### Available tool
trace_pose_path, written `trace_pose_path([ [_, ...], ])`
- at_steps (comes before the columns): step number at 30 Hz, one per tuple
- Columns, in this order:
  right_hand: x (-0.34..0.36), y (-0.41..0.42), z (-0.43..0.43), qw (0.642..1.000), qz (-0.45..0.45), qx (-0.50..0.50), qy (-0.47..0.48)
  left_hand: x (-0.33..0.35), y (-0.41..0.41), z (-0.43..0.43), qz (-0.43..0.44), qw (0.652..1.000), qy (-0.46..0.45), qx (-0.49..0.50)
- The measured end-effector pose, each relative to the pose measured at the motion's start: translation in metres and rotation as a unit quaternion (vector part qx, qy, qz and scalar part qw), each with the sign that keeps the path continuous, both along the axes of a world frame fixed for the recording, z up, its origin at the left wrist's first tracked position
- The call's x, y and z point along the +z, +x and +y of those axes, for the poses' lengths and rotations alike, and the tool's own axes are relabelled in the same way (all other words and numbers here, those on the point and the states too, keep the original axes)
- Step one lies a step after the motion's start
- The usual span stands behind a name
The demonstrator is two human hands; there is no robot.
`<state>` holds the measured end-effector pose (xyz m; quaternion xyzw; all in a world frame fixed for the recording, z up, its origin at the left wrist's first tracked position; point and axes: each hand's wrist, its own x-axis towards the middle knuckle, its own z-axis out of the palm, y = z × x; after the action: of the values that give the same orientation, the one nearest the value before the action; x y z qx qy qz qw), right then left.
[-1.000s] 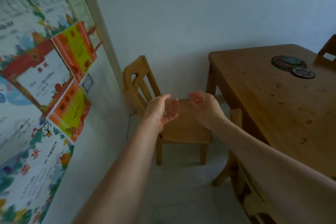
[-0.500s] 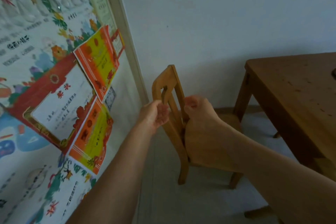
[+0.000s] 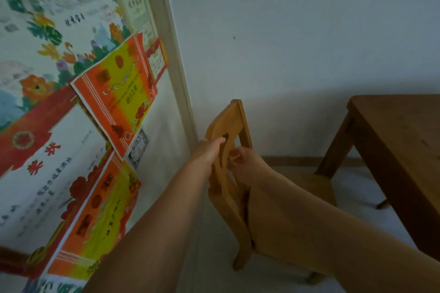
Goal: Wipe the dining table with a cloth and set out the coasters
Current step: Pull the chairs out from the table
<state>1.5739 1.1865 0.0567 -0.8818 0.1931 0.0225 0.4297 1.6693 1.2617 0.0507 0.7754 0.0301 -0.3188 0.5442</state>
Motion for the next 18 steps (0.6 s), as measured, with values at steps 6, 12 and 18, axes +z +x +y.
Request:
trace_pose_path([
  [6,-0.037,0.028,0.005,0.996,0.051,-0.044,0.051,-0.016,0.041,-0.015,0.003,0.999,0.014,-0.030],
  [12,-0.061,0.049,0.041,0.992,0.099,-0.064,0.049,-0.042,0.067,-0.012,0.028,0.996,0.046,-0.073],
  [18,-0.081,0.062,0.055,0.987,0.111,-0.112,0.017,-0.061,0.079,-0.011,0.027,0.991,0.078,-0.108],
])
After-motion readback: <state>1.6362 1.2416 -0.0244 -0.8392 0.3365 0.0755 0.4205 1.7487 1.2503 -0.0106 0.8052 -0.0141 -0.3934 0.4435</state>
